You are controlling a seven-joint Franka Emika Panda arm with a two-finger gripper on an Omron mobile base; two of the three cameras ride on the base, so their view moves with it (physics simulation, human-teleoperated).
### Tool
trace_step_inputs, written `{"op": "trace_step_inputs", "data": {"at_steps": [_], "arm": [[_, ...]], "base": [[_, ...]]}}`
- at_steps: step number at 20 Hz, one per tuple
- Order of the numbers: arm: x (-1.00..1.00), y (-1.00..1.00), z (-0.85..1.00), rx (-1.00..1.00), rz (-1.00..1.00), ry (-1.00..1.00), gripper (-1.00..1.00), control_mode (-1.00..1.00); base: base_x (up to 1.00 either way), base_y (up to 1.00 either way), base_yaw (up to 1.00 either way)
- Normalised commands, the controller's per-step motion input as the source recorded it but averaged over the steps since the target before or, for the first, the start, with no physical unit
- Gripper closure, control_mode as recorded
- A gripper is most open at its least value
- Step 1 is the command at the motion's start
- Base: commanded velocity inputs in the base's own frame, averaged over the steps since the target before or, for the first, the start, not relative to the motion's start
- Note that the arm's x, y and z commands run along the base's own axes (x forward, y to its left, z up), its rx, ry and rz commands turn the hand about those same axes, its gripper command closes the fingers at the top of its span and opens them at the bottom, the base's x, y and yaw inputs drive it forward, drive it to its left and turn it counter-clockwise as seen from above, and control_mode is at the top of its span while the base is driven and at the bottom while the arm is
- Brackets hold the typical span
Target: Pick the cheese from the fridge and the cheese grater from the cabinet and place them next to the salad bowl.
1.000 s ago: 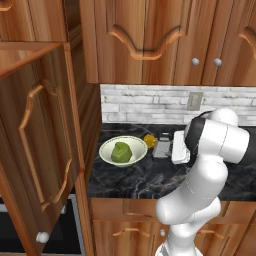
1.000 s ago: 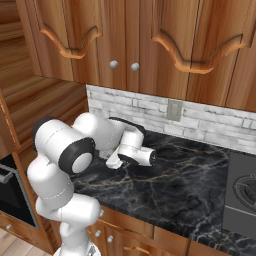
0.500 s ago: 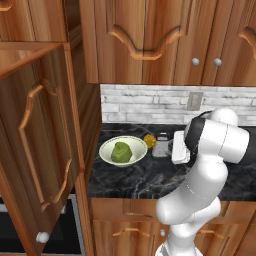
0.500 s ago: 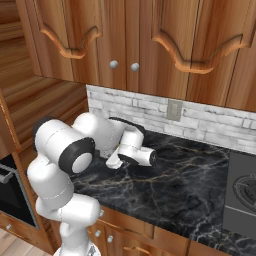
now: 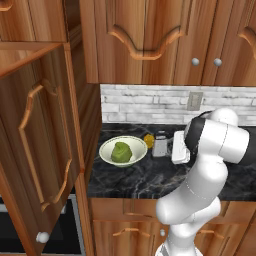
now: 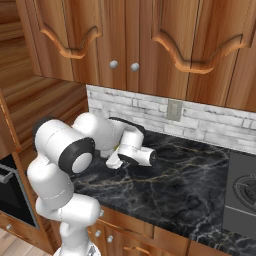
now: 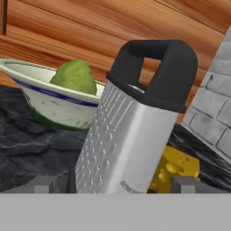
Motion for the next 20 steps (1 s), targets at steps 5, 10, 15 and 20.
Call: {"op": "trace_step_inputs", "data": {"at_steps": [5, 10, 15, 20], "arm": [[0.0, -0.2, 0.23, 0.0, -0.02, 0.13, -1.0, -1.0], [-0.02, -0.15, 0.61, 0.0, -0.05, 0.22, -1.0, -1.0], [-0.31, -0.12, 0.26, 0.0, -0.05, 0.12, -1.0, -1.0], [-0.71, -0.02, 0.06, 0.0, 0.0, 0.03, -1.0, -1.0]], "base": [[0.0, 0.0, 0.0], [0.0, 0.0, 0.0], [0.0, 0.0, 0.0], [0.0, 0.0, 0.0]]}}
